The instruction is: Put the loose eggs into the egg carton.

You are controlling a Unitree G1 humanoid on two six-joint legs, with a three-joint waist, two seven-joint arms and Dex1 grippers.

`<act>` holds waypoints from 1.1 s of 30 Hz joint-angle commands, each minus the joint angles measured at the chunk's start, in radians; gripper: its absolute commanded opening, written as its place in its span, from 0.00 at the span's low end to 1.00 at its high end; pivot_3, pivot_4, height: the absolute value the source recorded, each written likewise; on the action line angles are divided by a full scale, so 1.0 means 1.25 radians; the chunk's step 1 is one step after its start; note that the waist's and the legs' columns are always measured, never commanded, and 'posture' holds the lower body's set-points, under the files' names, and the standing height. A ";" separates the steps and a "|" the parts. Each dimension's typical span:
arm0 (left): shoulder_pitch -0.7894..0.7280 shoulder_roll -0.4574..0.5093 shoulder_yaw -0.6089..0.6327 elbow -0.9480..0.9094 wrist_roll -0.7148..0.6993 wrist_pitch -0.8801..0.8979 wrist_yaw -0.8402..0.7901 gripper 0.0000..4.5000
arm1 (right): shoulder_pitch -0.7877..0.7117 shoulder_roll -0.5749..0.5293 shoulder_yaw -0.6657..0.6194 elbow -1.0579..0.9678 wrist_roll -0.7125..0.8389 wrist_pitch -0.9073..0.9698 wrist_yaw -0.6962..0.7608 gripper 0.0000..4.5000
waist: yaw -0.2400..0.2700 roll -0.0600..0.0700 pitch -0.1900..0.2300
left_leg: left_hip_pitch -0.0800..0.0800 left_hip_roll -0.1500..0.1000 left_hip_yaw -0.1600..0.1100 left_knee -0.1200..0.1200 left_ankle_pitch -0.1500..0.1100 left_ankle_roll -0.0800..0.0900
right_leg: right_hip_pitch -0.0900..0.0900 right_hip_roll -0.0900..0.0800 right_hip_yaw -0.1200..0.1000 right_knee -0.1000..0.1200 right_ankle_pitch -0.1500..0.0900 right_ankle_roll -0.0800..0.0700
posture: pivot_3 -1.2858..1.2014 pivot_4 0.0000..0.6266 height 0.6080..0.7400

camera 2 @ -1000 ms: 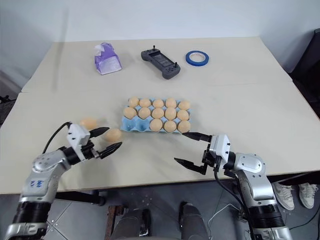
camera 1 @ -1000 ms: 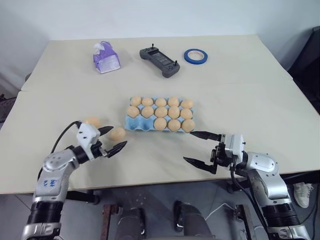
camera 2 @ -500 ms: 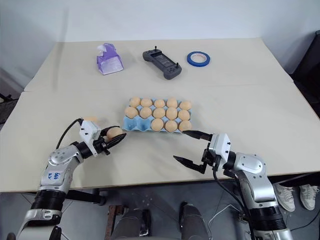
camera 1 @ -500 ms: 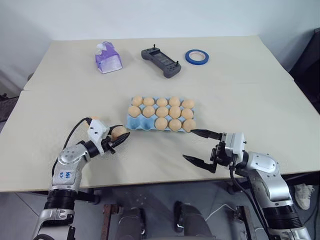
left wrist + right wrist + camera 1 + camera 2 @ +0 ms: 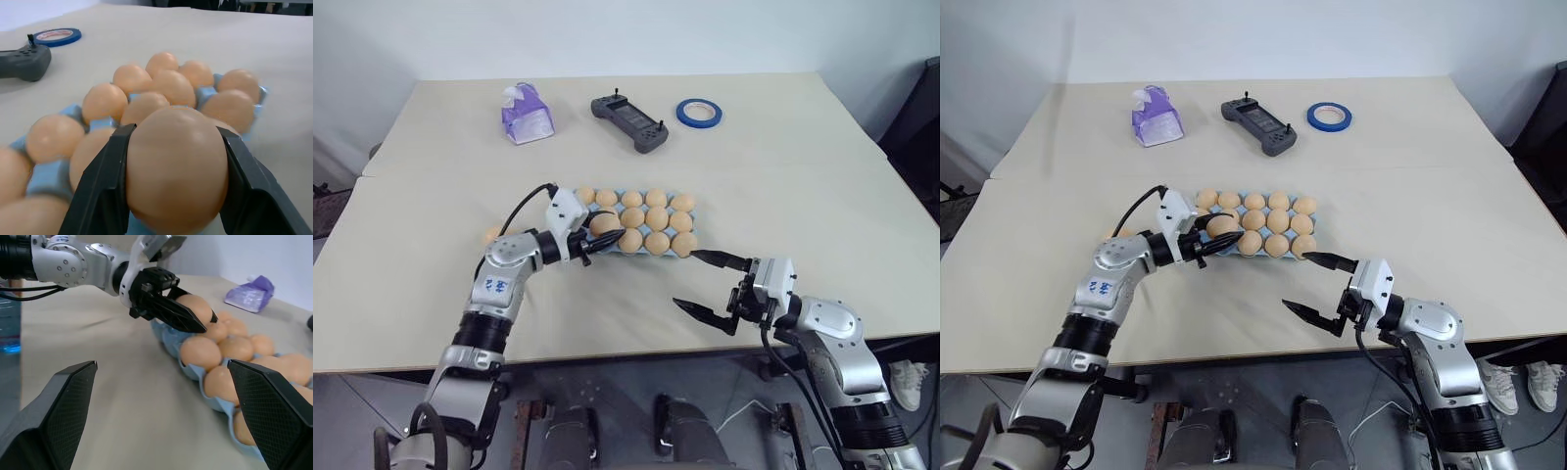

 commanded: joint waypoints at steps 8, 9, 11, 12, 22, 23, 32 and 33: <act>0.072 0.068 0.070 -0.135 -0.064 -0.003 -0.062 0.95 | 0.028 0.002 -0.007 -0.055 0.007 -0.008 -0.034 1.00 | -0.001 0.000 0.000 | 0.000 0.002 0.000 0.000 -0.001 -0.001 | -0.001 0.002 0.001 0.001 -0.001 -0.001 | 0.52 0.24 1.00; 0.087 0.080 0.084 -0.158 -0.077 0.006 -0.064 0.95 | 0.028 0.001 -0.007 -0.053 0.008 -0.009 -0.034 1.00 | -0.001 0.000 0.000 | 0.000 0.002 0.000 0.000 -0.001 -0.001 | -0.001 0.002 0.001 0.001 -0.001 -0.001 | 0.52 0.24 1.00; 0.133 0.113 0.119 -0.204 -0.102 0.015 -0.074 0.95 | 0.024 0.001 -0.007 -0.044 0.009 -0.010 -0.029 1.00 | -0.001 0.000 0.000 | 0.000 0.003 0.000 0.000 -0.001 -0.001 | -0.001 0.002 0.001 0.002 -0.001 -0.001 | 0.52 0.24 1.00; 0.165 0.133 0.141 -0.226 -0.117 0.013 -0.085 0.95 | 0.020 0.001 -0.006 -0.038 0.011 -0.010 -0.026 1.00 | -0.001 0.000 0.000 | 0.000 0.003 0.000 0.000 -0.001 -0.001 | -0.001 0.002 0.001 0.002 -0.001 -0.002 | 0.52 0.24 1.00; 0.465 0.194 0.418 -0.273 -0.164 -0.087 0.020 0.98 | -0.043 0.028 0.011 0.011 0.024 -0.017 0.005 1.00 | -0.001 0.000 0.000 | 0.000 0.004 0.000 0.000 -0.003 -0.005 | -0.002 -0.005 0.002 0.002 -0.001 -0.003 | 0.52 0.24 1.00; 0.490 0.191 0.437 -0.276 -0.159 -0.094 0.039 0.98 | -0.048 0.033 0.010 0.015 0.022 -0.027 0.006 1.00 | -0.003 0.000 0.000 | 0.000 0.003 0.000 0.000 -0.003 -0.005 | -0.002 -0.005 0.002 0.002 -0.001 -0.003 | 0.52 0.24 1.00; 0.592 0.123 0.465 -0.343 -0.171 -0.031 0.169 0.98 | -0.086 0.037 0.027 0.050 0.016 -0.042 0.032 1.00 | 0.002 -0.001 -0.001 | 0.000 0.003 0.000 -0.001 -0.003 -0.006 | -0.002 -0.007 0.001 0.000 -0.001 -0.003 | 0.52 0.24 1.00; 0.582 0.119 0.457 -0.346 -0.172 -0.026 0.173 0.98 | -0.089 0.035 0.027 0.054 0.016 -0.043 0.036 1.00 | 0.002 -0.001 -0.001 | 0.000 0.003 0.000 -0.001 -0.003 -0.005 | -0.002 -0.007 0.001 0.000 -0.001 -0.003 | 0.52 0.24 1.00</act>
